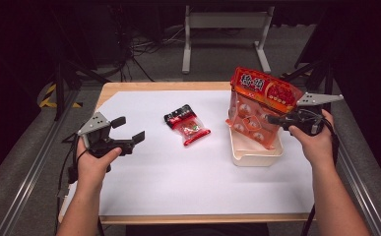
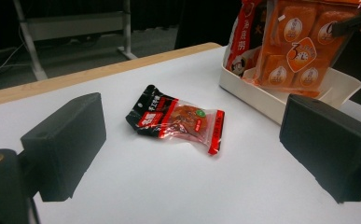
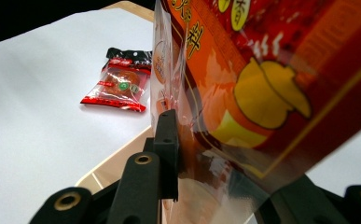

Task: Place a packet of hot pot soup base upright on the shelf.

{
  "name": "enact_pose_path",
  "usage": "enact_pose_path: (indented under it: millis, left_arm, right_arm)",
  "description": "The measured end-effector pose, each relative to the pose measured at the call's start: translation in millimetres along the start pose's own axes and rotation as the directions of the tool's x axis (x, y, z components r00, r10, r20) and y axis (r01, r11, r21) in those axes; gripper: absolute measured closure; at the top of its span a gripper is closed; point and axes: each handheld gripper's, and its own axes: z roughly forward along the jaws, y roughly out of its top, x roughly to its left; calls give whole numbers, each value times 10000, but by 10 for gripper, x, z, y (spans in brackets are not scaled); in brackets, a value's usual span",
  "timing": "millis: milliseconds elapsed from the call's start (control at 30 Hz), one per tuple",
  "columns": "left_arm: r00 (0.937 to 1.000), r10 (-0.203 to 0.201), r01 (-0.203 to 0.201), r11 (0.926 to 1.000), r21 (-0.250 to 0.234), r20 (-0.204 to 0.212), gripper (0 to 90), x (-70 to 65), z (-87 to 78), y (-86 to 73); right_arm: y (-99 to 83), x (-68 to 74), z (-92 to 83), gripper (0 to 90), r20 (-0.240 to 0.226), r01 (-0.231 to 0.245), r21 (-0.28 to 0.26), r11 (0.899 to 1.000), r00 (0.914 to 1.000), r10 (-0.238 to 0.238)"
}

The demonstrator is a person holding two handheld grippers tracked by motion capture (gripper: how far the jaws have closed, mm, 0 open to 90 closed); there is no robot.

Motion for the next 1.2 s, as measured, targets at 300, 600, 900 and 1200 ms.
enact_pose_path:
  millis: [300, 600, 900, 1200]
  left_arm:
    - [10000, -65, 65, 10000, 55, 24, 79, -6, 16, -4]
    - [10000, -26, 26, 10000, 56, 51, 79, -7, 23, -4]
    - [10000, -51, 51, 9999, 111, 54, 79, -5, 32, -10]
    - [10000, -10, 10, 9999, 112, 12, 84, -8, 48, -34]
  right_arm:
    - [-57, -16, 51, 709, 126, -153, 124, 9998, 9998, 151]
    - [-123, 98, 259, 709, 462, 297, 1017, 9944, 9983, -346]
    - [-228, 12, 243, 707, 364, -121, 660, 9977, 9993, 97]
    - [-411, -50, 210, 683, 522, -764, 12, 9971, 9957, 763]
